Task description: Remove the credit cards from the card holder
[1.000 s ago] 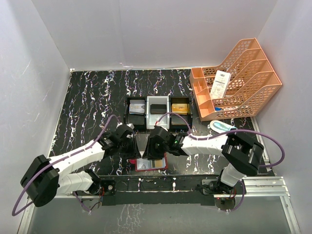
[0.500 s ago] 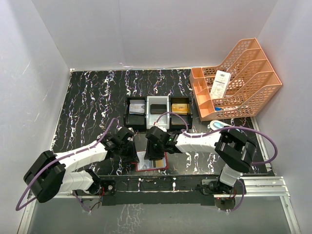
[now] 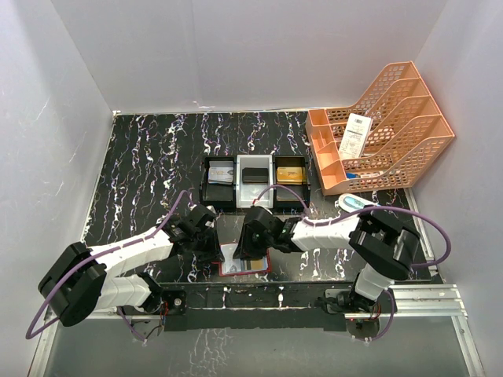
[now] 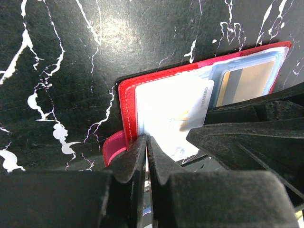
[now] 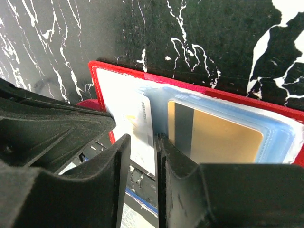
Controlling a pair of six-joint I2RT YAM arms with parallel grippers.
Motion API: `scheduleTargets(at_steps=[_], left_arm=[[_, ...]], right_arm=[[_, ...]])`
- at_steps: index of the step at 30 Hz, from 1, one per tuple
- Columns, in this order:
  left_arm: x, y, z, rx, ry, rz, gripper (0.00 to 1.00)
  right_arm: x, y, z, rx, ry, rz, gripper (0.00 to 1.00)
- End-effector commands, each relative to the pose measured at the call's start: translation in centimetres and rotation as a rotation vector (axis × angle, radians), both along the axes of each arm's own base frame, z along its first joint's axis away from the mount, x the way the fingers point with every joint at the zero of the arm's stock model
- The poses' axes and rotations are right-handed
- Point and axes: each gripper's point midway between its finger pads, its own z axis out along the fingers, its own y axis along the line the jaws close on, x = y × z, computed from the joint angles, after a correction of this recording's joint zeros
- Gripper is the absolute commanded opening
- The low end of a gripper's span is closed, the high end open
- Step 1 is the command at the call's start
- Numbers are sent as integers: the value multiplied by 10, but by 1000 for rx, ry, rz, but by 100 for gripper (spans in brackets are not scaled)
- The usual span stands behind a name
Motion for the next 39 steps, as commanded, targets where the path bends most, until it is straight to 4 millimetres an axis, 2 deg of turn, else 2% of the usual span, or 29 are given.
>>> scheduleTargets(at_steps=[1,7,14,22,25,29,39], left_arm=[[-22,21,-28,97,82,-9,3],[-23,21,-30,101,88,-13,3],[-23,23,-30,117,90,-22,1],[-23,23,-31,122,96,-29,0],[-24,23,-31,120,96,-30,0],[-23,21,-31,118,95,-33,0],[-22,21,-31,122,95,-36,0]], right_arm=[[-3,20,27,189,-10,24,23],[-5,25,46,328,-3,57,12],[-8,25,53,379,-4,83,4],[-14,15,53,442,22,89,1],[-13,12,55,461,27,79,10],[-12,13,57,476,33,77,16],[-14,6,59,504,42,77,5]])
